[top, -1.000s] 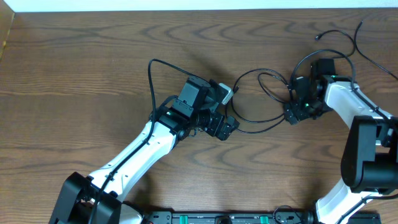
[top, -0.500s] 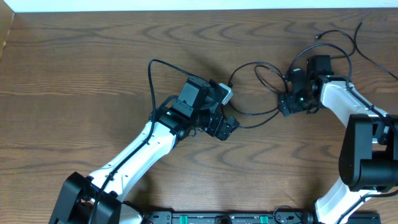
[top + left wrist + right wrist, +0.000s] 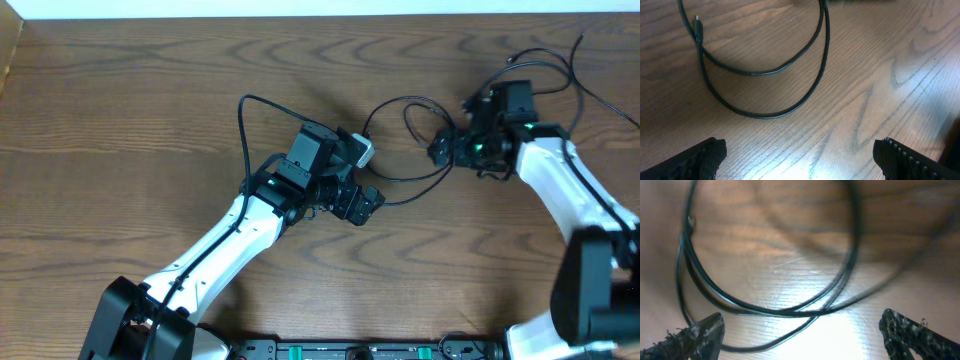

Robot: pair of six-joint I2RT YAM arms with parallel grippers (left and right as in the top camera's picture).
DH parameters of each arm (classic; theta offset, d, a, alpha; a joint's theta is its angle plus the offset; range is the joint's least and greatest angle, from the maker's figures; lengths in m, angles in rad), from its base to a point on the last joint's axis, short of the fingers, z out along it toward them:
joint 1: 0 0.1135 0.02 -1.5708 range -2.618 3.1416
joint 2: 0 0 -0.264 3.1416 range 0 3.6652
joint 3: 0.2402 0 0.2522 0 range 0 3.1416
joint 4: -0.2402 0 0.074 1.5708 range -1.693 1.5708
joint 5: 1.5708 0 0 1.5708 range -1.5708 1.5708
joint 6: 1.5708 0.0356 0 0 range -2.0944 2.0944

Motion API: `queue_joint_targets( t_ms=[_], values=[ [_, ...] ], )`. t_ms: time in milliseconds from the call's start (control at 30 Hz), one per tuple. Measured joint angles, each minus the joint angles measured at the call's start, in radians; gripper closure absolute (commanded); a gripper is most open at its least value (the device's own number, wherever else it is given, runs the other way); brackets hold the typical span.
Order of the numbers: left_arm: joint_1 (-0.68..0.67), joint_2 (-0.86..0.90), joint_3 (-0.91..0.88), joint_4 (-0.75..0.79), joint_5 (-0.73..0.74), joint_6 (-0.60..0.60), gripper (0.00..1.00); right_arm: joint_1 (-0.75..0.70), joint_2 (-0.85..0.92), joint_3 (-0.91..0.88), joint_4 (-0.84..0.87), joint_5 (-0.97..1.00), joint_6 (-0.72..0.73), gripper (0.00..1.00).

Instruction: Untangle cables

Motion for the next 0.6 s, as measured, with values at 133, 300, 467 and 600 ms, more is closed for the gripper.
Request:
queue_joint_targets(
  t_ms=[133,300,467,600],
  values=[
    [0.0,0.0,0.0,0.0,0.0,0.0,0.01,0.0,-0.092,0.0,-0.032,0.08,0.262,0.01],
    [0.0,0.0,0.0,0.0,0.0,0.0,0.01,0.0,-0.121,0.0,-0.019,0.126,0.468,0.01],
    [0.0,0.0,0.0,0.0,0.0,0.0,0.01,0.001,-0.103,0.0,0.032,0.195,0.552,0.01],
    [0.0,0.0,0.0,0.0,0.0,0.0,0.01,0.013,-0.027,0.0,0.069,0.218,0.594,0.01]
  ],
)
